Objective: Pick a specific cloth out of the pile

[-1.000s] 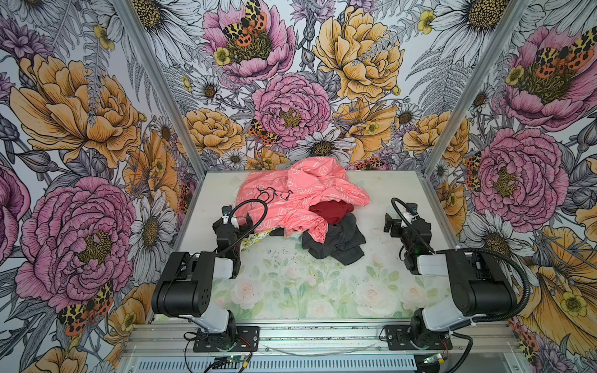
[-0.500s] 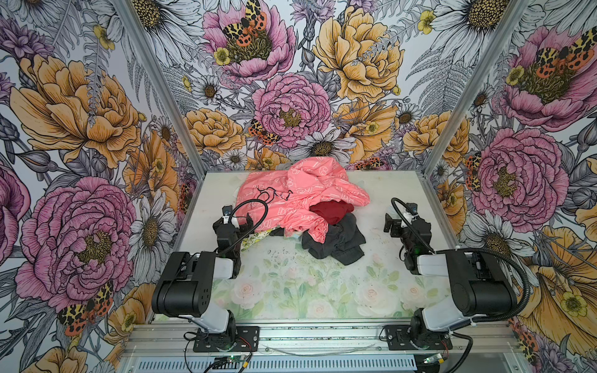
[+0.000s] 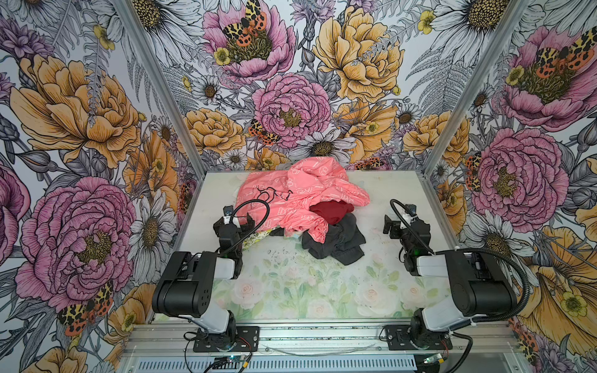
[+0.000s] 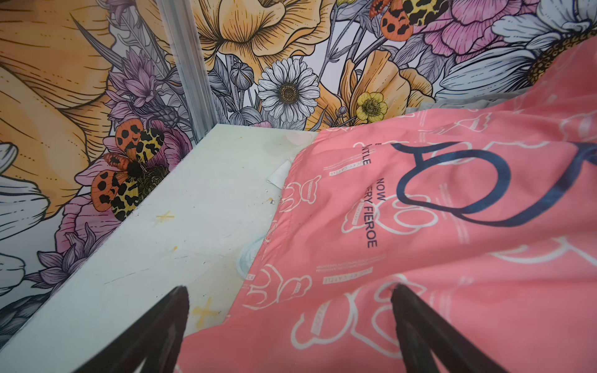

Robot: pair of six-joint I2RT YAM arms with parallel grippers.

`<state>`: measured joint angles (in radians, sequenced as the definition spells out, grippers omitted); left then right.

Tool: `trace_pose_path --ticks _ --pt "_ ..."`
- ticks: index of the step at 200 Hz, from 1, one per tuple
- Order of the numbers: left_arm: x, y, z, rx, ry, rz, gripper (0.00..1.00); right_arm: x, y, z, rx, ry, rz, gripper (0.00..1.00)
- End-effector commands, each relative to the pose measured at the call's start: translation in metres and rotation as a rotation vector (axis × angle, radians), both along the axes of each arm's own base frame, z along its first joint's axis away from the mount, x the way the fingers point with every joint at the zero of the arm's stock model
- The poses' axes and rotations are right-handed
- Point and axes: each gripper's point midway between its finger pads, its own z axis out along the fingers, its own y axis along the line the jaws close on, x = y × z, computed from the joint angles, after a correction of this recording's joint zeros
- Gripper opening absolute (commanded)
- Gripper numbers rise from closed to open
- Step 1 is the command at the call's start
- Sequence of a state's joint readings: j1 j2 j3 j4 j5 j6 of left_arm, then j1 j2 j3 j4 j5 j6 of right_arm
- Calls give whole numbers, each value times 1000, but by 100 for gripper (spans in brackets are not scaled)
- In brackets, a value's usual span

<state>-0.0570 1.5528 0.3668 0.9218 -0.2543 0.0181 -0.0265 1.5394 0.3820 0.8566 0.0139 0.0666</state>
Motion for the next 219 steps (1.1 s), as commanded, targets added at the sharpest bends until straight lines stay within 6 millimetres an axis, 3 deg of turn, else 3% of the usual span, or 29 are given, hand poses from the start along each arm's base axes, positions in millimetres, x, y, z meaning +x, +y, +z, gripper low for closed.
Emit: trace_pose_path --ticks 1,50,86,107,134,150,176,196,219 --pt "0 0 10 18 -27 9 99 0 -1 13 -16 -42 -17 99" --pt "-3 2 20 23 -47 38 99 -2 -2 24 -24 -39 -34 100" --pt "0 -15 32 110 -4 23 99 0 -2 30 -45 -9 -56 100" --pt "1 -15 50 137 7 67 99 0 0 39 -83 -7 -77 100" --pt "1 -13 91 82 -16 70 99 4 -3 52 -112 16 -137 99" --pt "-3 -9 112 22 -12 77 99 8 -6 65 -78 6 -177 99" --pt "-6 -15 127 -80 -14 27 99 11 -6 93 -12 -38 -224 99" --pt "-4 -17 131 -155 24 22 99 15 5 117 23 -66 -223 99" --pt "3 -26 131 -275 57 -33 99 21 32 143 42 -86 -171 99"
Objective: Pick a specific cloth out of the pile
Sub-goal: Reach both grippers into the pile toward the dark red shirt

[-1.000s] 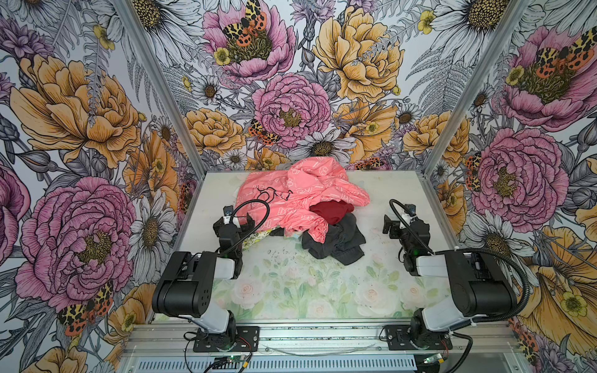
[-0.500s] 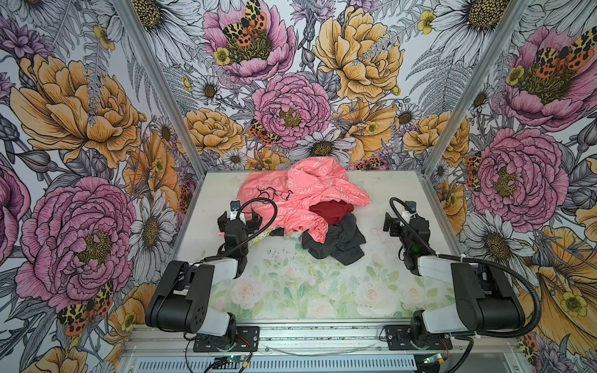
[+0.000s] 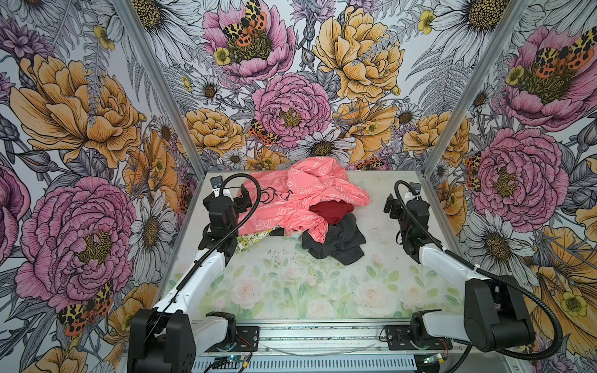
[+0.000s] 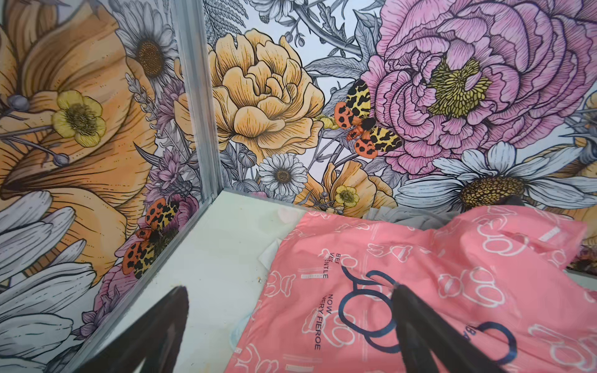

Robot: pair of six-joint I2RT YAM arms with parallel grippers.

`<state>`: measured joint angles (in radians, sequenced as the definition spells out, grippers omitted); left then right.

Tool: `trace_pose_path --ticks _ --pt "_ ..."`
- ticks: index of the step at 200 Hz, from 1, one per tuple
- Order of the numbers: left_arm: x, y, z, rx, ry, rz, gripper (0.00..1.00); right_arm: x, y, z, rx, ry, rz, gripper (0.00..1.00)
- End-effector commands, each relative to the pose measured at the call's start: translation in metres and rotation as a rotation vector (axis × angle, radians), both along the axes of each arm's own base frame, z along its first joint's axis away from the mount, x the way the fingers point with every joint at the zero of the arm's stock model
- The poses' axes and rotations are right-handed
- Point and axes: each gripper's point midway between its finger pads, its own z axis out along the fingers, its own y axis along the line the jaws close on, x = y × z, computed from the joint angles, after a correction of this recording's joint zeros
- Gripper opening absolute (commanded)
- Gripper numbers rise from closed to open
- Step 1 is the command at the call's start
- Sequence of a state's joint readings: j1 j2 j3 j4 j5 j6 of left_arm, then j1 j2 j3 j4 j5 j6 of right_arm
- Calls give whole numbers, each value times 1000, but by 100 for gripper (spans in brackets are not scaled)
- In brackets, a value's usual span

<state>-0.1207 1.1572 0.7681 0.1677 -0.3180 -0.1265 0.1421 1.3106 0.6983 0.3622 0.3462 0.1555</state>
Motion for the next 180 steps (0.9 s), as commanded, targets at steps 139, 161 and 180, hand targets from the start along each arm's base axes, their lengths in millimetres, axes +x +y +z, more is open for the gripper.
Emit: trace_pose_path --ticks 139,161,180 --pt "-10 -178 -45 -268 309 -648 99 -25 192 -16 207 309 478 88" --pt "-20 -204 -52 -254 342 -717 99 -26 215 -29 227 351 511 85" --pt "-29 -222 -55 -242 364 -764 99 -24 227 -39 257 383 522 84"
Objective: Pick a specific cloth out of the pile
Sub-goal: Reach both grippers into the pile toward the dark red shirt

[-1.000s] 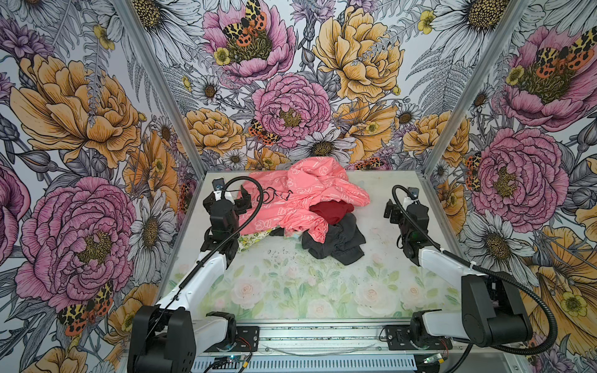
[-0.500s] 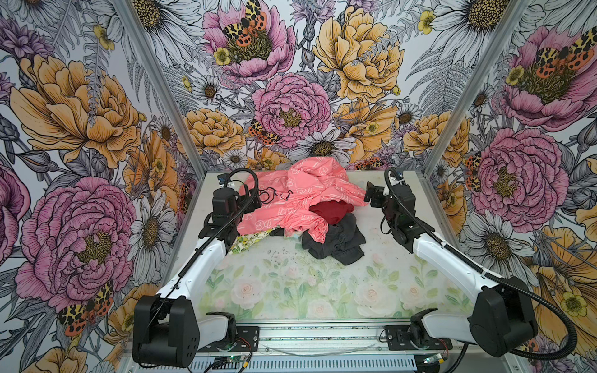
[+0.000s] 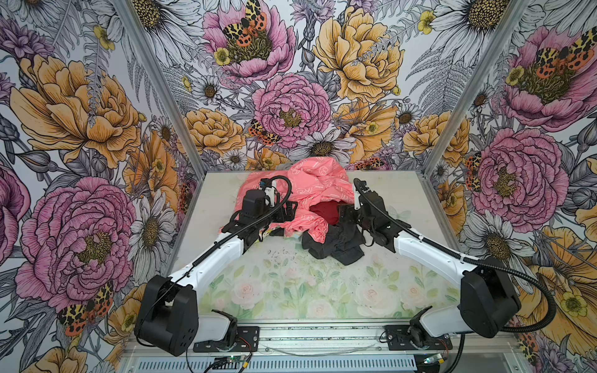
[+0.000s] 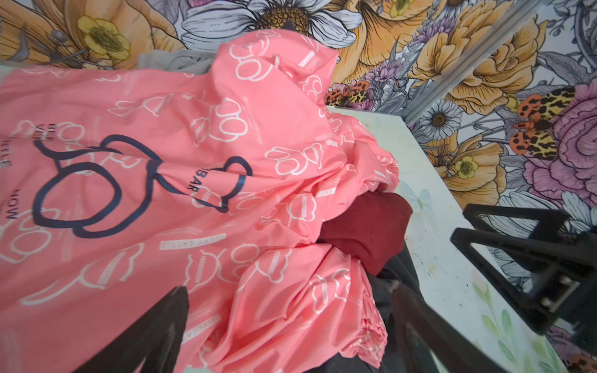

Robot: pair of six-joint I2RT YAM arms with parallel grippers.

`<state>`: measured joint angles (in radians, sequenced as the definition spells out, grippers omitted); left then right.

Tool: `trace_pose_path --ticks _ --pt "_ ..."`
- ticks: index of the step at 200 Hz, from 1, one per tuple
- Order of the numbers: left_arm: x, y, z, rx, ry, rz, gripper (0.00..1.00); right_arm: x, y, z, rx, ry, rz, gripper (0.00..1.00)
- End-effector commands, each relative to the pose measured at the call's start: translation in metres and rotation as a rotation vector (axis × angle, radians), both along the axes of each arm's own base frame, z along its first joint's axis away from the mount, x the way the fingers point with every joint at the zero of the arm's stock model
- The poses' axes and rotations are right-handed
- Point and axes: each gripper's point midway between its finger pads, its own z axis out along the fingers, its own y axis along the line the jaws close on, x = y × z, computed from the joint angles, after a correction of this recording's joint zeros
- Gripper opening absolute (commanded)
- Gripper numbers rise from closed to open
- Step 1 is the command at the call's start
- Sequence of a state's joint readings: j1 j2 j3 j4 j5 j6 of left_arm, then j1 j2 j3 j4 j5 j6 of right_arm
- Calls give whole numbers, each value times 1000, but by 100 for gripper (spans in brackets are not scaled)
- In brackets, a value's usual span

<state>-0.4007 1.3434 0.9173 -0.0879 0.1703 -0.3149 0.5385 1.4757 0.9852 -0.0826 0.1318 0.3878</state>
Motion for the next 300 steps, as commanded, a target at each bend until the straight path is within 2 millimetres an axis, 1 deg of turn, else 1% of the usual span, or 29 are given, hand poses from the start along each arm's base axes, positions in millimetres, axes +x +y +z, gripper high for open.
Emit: trace_pose_path --ticks 1,21,38,64,95,112,134,145,149,162,168,182,206,224,249,276,300 --pt "-9 -24 7 -1 -1 -88 99 2 20 -3 63 49 19 84" --pt "-16 -35 6 9 1 -120 99 5 29 -12 89 86 27 82" --pt "-18 -39 6 11 2 -134 99 8 33 -19 96 111 22 80" --pt "-17 -40 7 10 -1 -137 99 13 35 -28 83 134 4 79" --pt "-15 -39 3 16 8 -134 99 22 35 -41 41 160 -11 78" --pt "-14 -41 2 15 12 -139 99 28 38 -46 32 173 -11 78" --pt "-12 -38 1 15 14 -132 98 34 47 -56 42 200 1 77" --pt "-11 -36 2 14 11 -126 98 35 51 -60 44 212 12 74" --pt "-10 -34 2 15 11 -120 98 36 52 -62 43 215 14 71" --pt "-9 -32 4 15 5 -111 98 38 54 -62 44 214 19 50" --pt "-8 -30 4 15 3 -108 98 39 56 -59 46 208 22 43" --pt "-5 -26 5 9 2 -95 98 41 59 -52 51 193 38 25" --pt "-1 -19 7 -10 5 -76 98 44 61 -36 50 154 55 0" --pt "2 -14 7 -17 4 -64 98 45 62 -22 52 122 59 0" --pt "7 -5 6 -16 5 -39 98 48 64 3 67 71 66 0" --pt "15 8 4 -17 7 -5 98 49 66 34 88 9 76 0" --pt "21 19 3 -25 13 30 98 48 65 68 103 -61 78 0"
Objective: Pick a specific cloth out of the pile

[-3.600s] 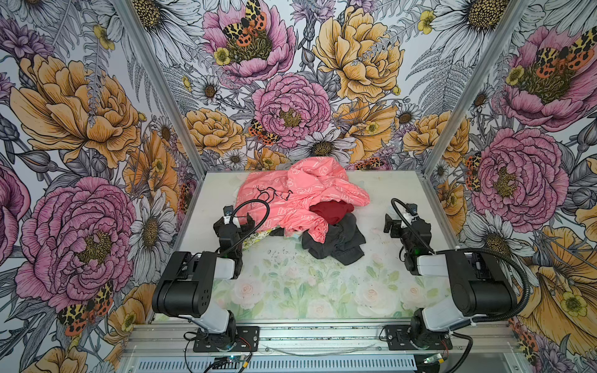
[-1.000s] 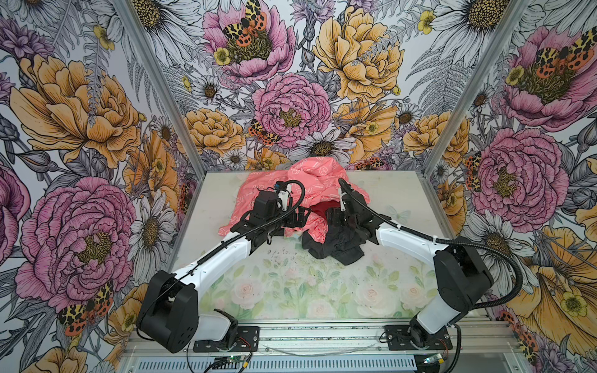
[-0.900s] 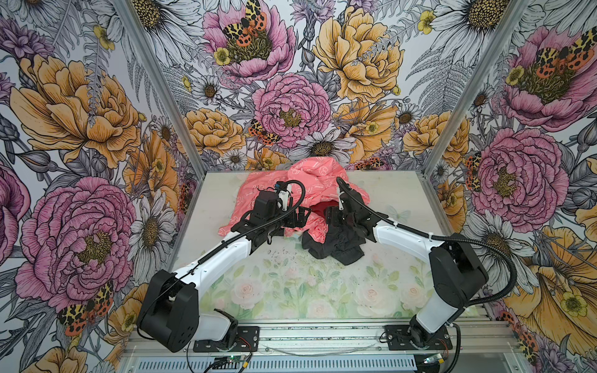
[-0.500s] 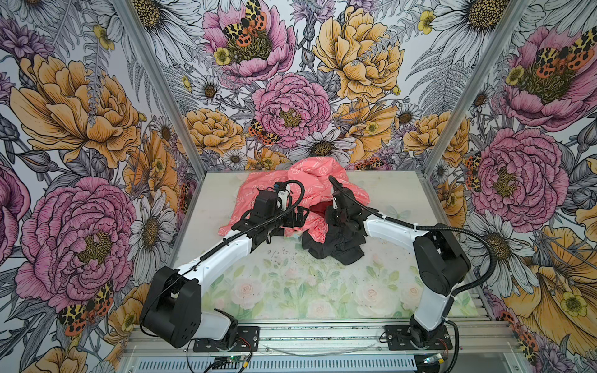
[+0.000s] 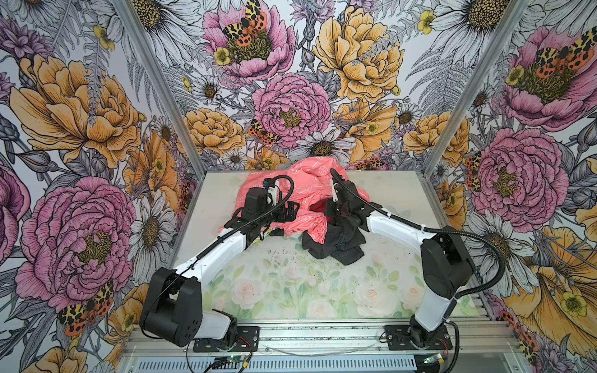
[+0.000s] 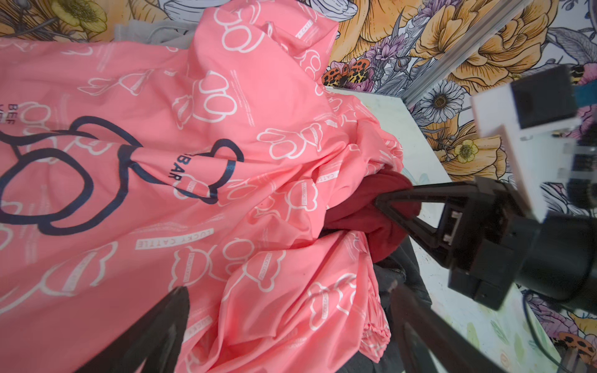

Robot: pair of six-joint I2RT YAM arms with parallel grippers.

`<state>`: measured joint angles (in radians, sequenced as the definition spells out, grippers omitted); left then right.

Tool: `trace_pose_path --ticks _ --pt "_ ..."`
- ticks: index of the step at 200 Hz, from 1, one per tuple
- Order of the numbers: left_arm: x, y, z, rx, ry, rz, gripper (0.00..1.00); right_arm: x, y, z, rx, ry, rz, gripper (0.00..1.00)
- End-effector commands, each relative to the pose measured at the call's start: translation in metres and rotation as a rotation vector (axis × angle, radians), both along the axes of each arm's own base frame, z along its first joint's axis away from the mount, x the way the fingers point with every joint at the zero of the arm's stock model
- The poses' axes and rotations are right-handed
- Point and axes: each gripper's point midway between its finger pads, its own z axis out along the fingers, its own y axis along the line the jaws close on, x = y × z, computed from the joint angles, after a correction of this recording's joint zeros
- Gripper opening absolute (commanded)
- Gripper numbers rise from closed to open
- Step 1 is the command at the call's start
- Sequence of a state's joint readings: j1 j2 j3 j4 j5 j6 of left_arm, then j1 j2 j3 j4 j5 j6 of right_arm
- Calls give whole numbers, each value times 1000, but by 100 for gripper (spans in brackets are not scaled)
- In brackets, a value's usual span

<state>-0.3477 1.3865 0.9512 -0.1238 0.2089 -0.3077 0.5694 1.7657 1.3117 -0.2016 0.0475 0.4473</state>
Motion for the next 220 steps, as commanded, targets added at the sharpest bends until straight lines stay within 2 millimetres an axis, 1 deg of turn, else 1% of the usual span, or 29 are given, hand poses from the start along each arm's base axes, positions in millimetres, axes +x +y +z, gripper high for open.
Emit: trace_pose_path --ticks 1,58,105,123,142,176,193,220 --pt "9 7 12 -30 -32 16 98 6 4 81 68 -177 5 0" --pt "18 24 11 -37 -34 65 97 12 13 159 126 -331 16 0" --pt "20 25 4 -31 -17 64 98 16 15 221 188 -443 10 0" --pt "22 25 -1 -25 -9 64 97 14 18 245 221 -481 22 0" --pt "22 24 -1 -29 -7 61 97 13 19 270 249 -524 29 0" --pt "20 23 1 -22 -15 59 97 10 19 301 279 -583 34 0" --pt "19 22 3 -20 -21 53 97 8 16 310 283 -601 29 0" --pt "15 17 6 -13 -33 42 97 3 10 318 282 -619 14 0"
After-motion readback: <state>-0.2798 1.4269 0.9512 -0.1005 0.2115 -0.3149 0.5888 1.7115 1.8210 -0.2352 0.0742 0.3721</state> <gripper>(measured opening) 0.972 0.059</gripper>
